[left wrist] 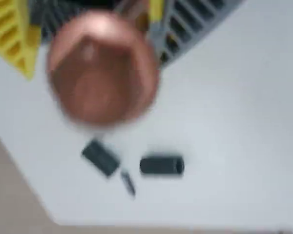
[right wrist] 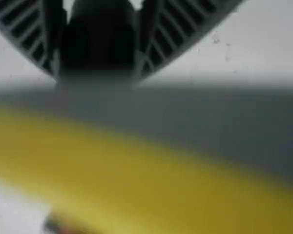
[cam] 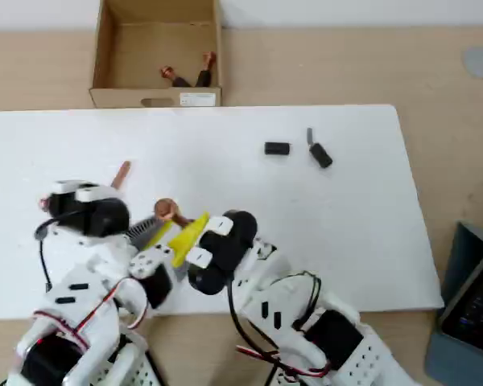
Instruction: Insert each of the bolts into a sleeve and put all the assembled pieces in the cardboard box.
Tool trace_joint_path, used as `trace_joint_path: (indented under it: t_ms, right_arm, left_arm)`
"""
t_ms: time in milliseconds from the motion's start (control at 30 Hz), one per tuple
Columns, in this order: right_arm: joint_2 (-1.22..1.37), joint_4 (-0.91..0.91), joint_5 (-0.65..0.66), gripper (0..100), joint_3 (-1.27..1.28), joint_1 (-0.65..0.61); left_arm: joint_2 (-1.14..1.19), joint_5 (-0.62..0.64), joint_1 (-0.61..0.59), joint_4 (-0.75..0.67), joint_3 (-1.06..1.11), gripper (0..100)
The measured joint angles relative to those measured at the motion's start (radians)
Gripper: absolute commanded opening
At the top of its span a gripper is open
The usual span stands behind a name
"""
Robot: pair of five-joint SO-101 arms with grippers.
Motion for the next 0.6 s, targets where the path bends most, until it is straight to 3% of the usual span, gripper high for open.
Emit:
trace_joint_path:
  t_ms: [600]
  right_arm:
    - [0.002, 0.0, -0.002, 0.9, 0.002, 0.002]
  left_arm:
    - [0.0, 0.003, 0.005, 0.0, 0.058, 17]
